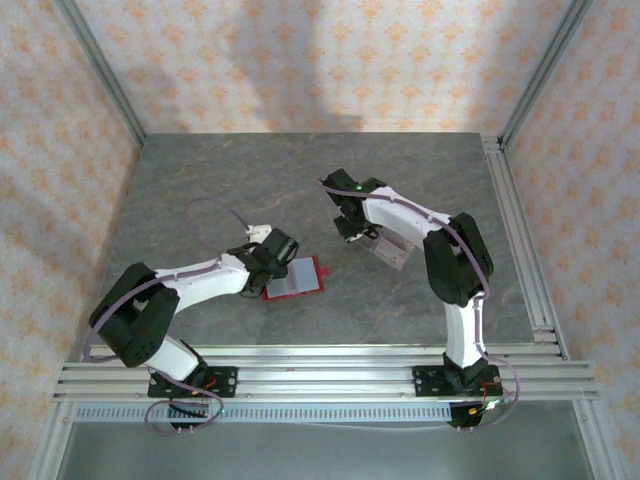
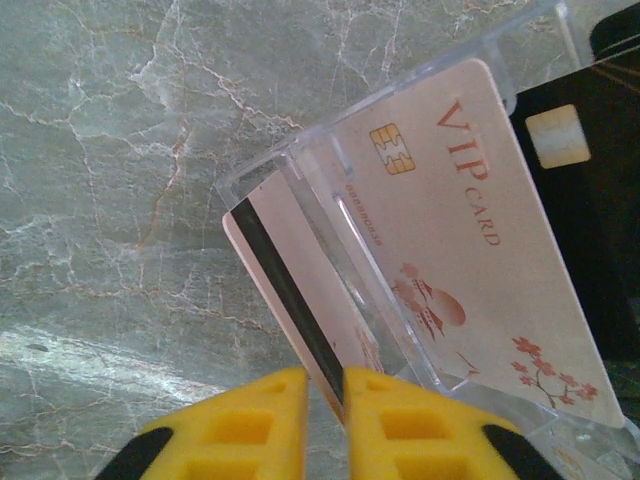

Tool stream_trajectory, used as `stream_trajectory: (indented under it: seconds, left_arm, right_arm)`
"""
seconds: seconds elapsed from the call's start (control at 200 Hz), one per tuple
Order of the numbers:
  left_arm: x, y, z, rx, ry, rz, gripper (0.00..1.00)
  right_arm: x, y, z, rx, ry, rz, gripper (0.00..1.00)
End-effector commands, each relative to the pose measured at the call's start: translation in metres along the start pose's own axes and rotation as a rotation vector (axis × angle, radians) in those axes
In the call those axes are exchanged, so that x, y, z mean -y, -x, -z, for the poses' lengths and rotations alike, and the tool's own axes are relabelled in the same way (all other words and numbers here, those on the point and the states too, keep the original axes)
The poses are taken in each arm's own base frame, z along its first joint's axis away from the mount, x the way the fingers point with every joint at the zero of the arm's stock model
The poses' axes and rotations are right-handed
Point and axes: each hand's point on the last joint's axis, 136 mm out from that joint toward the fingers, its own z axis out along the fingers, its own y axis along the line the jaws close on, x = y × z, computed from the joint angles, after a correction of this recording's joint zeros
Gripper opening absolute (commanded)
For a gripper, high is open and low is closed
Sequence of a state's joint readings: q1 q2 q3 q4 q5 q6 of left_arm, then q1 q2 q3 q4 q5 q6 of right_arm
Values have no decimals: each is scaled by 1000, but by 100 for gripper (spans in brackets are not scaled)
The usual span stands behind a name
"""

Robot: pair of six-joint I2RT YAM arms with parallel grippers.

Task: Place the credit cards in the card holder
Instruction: Pick up the credit card from the storage box, then rotate the card holder at the center of the table.

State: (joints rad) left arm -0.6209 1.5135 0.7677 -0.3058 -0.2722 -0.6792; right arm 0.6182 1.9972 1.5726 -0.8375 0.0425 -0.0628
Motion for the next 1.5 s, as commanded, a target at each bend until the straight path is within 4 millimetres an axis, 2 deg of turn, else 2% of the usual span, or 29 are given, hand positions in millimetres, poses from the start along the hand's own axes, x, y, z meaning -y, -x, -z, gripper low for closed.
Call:
stream_trajectory:
  seconds: [0.0,0.105,0.22,0.35,0.666,0.771,0.861,0.976,1.111,1.316,1.496]
  left_arm:
    - [2,14,8,29,-9,10,64]
    - [3,15,8,30,-11,11,63]
    - [4,16,9,30,-15,14,63]
    - [6,16,9,29,-20,15,63]
    - [10,19,11,24,-29,10,63]
    - [10,20,11,23,-26,6,63]
    - [9,20,13,22,-23,3,63]
    - [7,16,13,8,-18,-12,63]
    - [0,7,11,-11,-2,-26,63]
    - [-12,-11,8,-33,14,-26,63]
    - [-14,-23,5,-39,13,-25,63]
  right_arm:
    - [8,-1,-5,-30,-47,26,19]
    - [10,-1,-6,-30,-60,30,18]
    - [10,1,-4,-21,-59,28,13]
    - [11,6,6,3,-51,26,8]
    - [15,26,47,93,-24,6,5]
    - [14,33,65,133,7,-15,0]
    - [10,38,83,173,60,-43,0]
    - [-5,42,105,220,184,-97,0]
    - [-38,41,119,252,408,-196,0]
    - [-86,33,116,268,738,-391,0]
    - [-121,20,106,256,853,-437,0]
